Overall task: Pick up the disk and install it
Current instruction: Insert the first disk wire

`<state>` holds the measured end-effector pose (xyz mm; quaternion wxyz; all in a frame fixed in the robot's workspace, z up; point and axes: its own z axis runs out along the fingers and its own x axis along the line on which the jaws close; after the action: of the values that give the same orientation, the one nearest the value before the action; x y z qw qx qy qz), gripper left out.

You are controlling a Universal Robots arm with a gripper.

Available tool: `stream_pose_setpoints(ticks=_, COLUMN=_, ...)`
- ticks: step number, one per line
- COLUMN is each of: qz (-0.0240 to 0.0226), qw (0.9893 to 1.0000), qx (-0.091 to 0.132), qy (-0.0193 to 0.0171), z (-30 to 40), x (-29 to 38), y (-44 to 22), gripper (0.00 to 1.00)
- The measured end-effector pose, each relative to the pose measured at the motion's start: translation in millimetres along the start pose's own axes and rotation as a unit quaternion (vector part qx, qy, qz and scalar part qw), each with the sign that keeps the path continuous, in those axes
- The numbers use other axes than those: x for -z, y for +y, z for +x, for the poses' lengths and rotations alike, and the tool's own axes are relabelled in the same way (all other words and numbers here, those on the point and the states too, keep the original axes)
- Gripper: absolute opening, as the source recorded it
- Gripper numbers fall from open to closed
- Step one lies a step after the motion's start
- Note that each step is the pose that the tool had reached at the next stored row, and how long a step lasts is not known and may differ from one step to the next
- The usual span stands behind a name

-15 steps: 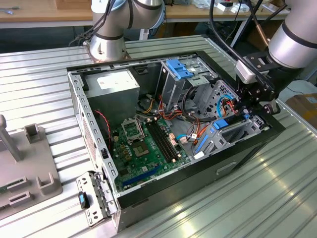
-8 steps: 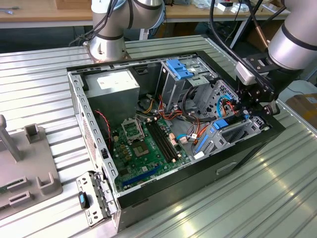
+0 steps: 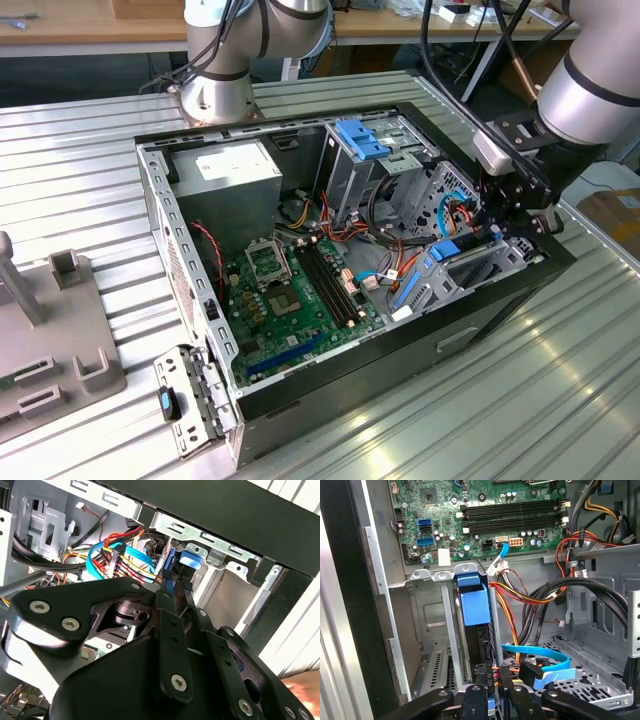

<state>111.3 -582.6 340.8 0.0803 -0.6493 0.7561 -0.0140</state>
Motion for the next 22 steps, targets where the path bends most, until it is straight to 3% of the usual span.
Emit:
stream_pose_setpoints(ticks=14, qz=-0.0004, qw=1.0, qx=-0.001, qy=-0.0008, z=-1.4, x=2.4, y=-0.1, gripper=0.24)
stream_pose_setpoints(ticks=17, qz=-0.0009, qw=1.0, qx=-0.002, qy=-0.0041, z=-0.3, x=0.9, y=0.0, gripper=0.24)
stream_pose_setpoints(ticks=18, qz=-0.0013, qw=1.0, qx=-0.002, qy=-0.0067, z=1.0, x=-0.1, y=-0.1, gripper=0.24)
stream_pose_setpoints(ticks=19, qz=-0.0022, qw=0.9999, qx=-0.003, qy=-0.0133, z=2.9, x=-0.9, y=-0.3, gripper=0.24)
stream_pose_setpoints(ticks=22, qz=-0.0026, qw=0.9999, qx=-0.003, qy=-0.0159, z=3.1, x=-1.2, y=-0.3, gripper=0.24)
